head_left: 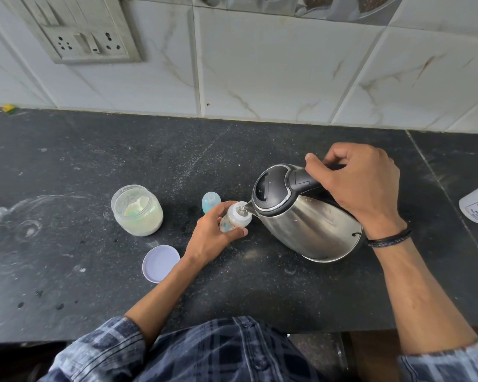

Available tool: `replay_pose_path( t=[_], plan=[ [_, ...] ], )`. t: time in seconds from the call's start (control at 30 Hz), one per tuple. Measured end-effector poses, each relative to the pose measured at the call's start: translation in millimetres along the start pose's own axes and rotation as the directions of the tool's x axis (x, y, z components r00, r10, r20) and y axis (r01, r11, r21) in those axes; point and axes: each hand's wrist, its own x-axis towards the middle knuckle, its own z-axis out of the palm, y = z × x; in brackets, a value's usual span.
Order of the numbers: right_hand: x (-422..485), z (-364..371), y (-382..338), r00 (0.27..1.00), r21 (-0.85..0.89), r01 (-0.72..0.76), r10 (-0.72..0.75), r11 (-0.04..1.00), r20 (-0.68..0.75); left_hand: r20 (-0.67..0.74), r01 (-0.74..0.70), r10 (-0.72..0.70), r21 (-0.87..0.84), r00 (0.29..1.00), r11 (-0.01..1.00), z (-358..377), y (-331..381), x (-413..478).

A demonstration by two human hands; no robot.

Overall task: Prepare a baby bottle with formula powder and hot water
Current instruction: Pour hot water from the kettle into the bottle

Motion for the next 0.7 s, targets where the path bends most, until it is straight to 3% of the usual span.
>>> replay_pose_path(
  t=[0.7],
  plan=[
    [0.4, -4.3, -1.9, 1.0, -0.002, 0.004, -0.004, 1.0, 0.0, 0.009, -0.016, 0.016, -0.008, 1.0, 1.0, 1.7, -0.5, 0.4]
  ],
)
